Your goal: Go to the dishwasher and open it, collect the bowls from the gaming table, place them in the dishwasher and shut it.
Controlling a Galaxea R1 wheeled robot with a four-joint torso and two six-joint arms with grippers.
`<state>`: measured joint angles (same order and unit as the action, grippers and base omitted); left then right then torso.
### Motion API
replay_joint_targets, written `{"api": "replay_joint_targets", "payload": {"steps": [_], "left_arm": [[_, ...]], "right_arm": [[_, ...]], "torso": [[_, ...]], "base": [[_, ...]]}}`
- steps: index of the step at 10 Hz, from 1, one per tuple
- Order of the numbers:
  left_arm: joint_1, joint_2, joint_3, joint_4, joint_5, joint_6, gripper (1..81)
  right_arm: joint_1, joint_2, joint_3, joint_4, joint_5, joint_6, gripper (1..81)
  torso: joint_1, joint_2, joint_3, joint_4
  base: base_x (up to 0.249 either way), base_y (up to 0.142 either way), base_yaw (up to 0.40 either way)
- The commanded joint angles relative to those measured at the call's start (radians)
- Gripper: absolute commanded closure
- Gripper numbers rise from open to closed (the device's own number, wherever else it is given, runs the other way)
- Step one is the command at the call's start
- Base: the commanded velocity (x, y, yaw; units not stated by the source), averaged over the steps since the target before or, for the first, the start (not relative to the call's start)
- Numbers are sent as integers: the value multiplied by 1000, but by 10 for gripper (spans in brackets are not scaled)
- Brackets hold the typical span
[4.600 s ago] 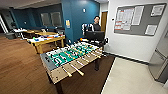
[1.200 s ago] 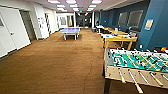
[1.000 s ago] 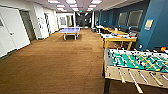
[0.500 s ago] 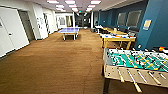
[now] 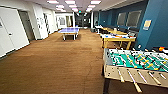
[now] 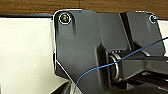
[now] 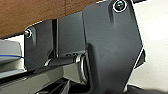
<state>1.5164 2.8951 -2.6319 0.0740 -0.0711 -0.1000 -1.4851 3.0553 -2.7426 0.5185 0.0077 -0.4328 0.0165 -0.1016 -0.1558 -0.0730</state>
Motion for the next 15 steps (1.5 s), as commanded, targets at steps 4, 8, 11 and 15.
{"api": "replay_joint_targets", "payload": {"steps": [4,8,11,15], "left_arm": [[-37,-11,-2,-8,53,5,10],[-37,-2,-2,-33,53,5,10],[-37,7,-2,-51,53,5,10],[-37,14,-2,-59,45,5,10]], "right_arm": [[21,30,5,-5,-61,-3,10],[18,30,3,-12,-63,-9,10],[13,24,0,-31,-63,-10,10],[12,24,5,-48,-63,-11,10]], "torso": [[0,0,0,0],[0,0,0,0],[-1,0,0,0],[-1,0,0,0]], "base": [[0,0,0],[17,0,0],[80,0,0],[98,0,0]]}}
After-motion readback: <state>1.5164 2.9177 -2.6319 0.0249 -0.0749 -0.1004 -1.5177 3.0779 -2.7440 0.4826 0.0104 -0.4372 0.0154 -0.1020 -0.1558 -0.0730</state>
